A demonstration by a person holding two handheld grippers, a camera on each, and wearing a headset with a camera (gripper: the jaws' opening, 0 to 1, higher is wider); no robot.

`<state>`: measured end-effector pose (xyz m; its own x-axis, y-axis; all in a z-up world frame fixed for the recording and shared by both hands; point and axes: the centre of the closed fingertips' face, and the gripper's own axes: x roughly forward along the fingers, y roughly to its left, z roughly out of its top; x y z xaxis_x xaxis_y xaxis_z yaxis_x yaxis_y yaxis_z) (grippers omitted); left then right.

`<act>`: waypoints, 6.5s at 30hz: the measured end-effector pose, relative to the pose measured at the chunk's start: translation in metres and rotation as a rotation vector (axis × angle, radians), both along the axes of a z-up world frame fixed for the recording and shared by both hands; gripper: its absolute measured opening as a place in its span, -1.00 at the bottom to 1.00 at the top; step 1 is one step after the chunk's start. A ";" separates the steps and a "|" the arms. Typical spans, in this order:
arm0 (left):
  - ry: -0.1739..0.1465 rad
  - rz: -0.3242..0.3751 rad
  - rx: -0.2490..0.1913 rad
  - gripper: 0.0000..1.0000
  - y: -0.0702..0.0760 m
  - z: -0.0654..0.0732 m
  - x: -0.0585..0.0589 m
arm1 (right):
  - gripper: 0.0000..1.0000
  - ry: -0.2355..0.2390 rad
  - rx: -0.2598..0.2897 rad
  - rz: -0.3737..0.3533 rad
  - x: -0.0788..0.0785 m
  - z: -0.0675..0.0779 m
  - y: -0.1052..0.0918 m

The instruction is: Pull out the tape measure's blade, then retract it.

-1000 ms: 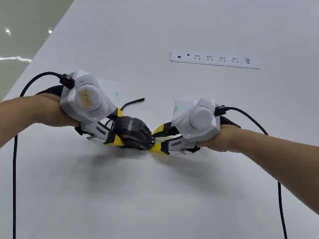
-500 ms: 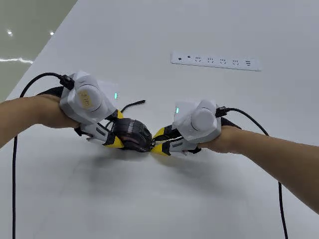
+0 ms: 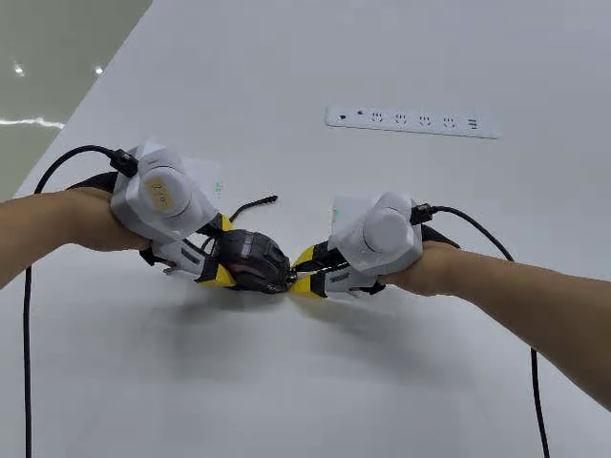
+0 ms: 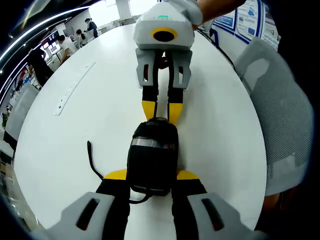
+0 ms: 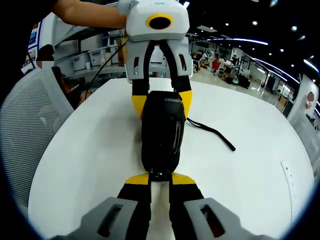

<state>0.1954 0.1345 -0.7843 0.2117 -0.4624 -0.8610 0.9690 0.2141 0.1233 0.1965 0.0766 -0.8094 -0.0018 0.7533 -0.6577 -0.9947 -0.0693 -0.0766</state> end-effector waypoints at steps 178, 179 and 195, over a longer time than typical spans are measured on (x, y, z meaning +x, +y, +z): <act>-0.001 0.029 0.039 -0.47 0.010 -0.002 0.001 | -0.78 -0.061 -0.079 0.059 0.003 0.008 -0.053; -0.001 0.029 0.039 -0.47 0.010 -0.002 0.001 | -0.78 -0.061 -0.079 0.057 0.003 0.008 -0.053; -0.001 0.031 0.042 -0.47 0.010 -0.002 0.001 | -0.78 -0.062 -0.082 0.050 0.005 0.007 -0.062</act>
<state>0.1960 0.1445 -0.7864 0.2268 -0.4188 -0.8793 0.9617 0.2388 0.1343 0.2017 0.0143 -0.8021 0.0044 0.6967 -0.7173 -0.9833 -0.1276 -0.1300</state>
